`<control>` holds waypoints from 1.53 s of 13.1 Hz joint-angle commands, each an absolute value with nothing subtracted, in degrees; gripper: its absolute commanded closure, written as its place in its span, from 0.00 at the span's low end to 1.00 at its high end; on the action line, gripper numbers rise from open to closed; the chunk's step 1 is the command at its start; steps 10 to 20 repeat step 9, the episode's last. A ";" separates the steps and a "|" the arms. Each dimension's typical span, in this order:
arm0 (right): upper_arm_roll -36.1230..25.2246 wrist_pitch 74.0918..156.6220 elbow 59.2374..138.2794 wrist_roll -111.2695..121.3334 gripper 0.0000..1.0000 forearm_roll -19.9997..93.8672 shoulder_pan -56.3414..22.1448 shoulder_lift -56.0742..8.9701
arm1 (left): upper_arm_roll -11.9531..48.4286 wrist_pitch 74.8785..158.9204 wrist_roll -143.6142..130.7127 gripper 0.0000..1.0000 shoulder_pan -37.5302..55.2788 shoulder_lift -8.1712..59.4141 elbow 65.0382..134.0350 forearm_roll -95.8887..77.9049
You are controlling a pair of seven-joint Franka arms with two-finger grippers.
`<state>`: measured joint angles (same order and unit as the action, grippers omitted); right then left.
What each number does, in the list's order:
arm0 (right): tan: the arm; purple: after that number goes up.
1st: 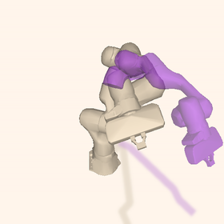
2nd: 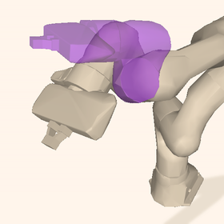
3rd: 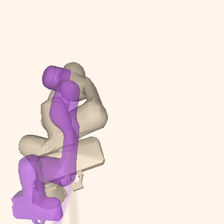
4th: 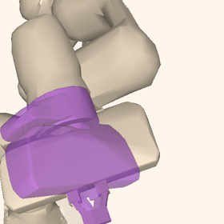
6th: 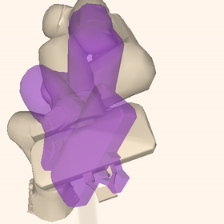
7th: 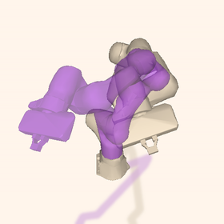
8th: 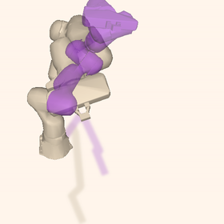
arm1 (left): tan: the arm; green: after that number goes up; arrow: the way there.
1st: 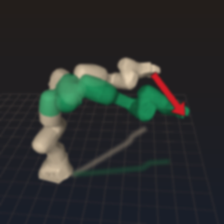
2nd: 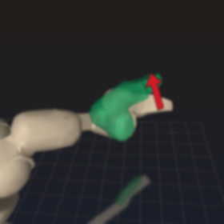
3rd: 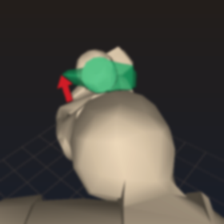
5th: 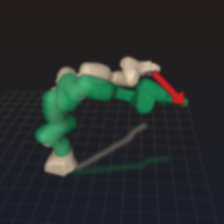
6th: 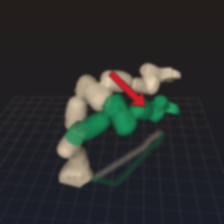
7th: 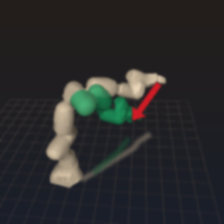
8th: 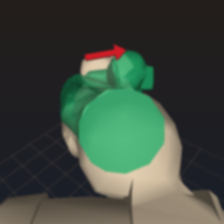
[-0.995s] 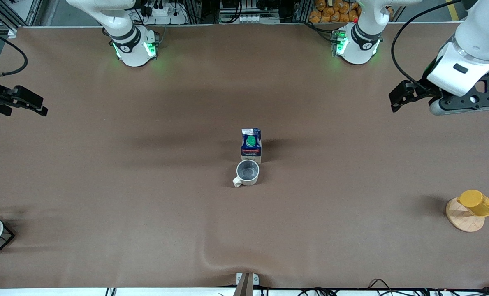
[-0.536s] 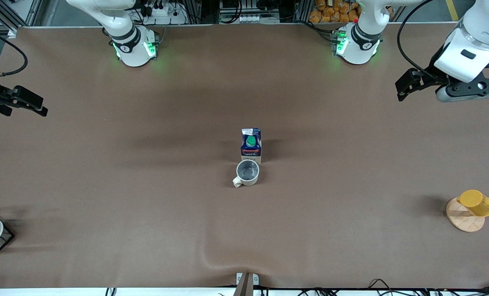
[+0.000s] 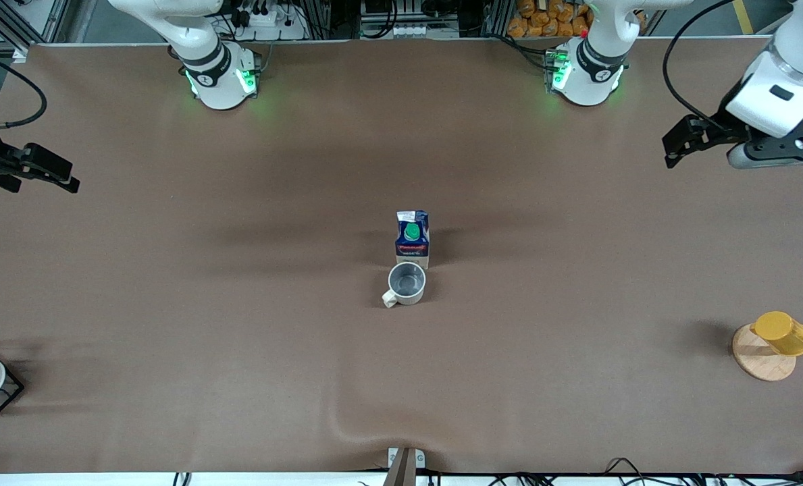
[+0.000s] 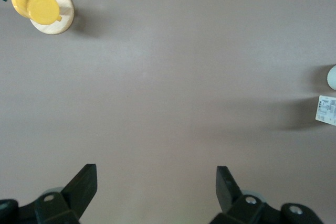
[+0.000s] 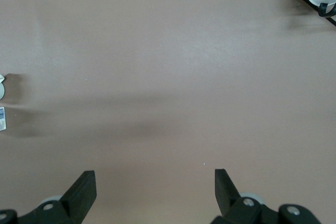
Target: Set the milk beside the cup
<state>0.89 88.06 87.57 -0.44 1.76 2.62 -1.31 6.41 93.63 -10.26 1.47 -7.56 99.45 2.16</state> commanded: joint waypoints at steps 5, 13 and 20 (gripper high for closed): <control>0.79 88.07 86.66 -0.97 0.00 1.32 2.29 -1.85 | 6.24 94.04 -7.82 0.00 1.05 -6.34 97.04 2.37; 0.79 88.15 86.66 -0.97 0.00 1.32 2.20 -1.85 | 6.24 93.43 -7.82 0.00 1.14 -4.75 95.01 2.46; 0.79 88.15 86.66 -0.97 0.00 1.32 2.20 -1.85 | 6.24 93.43 -7.82 0.00 1.14 -4.75 95.01 2.46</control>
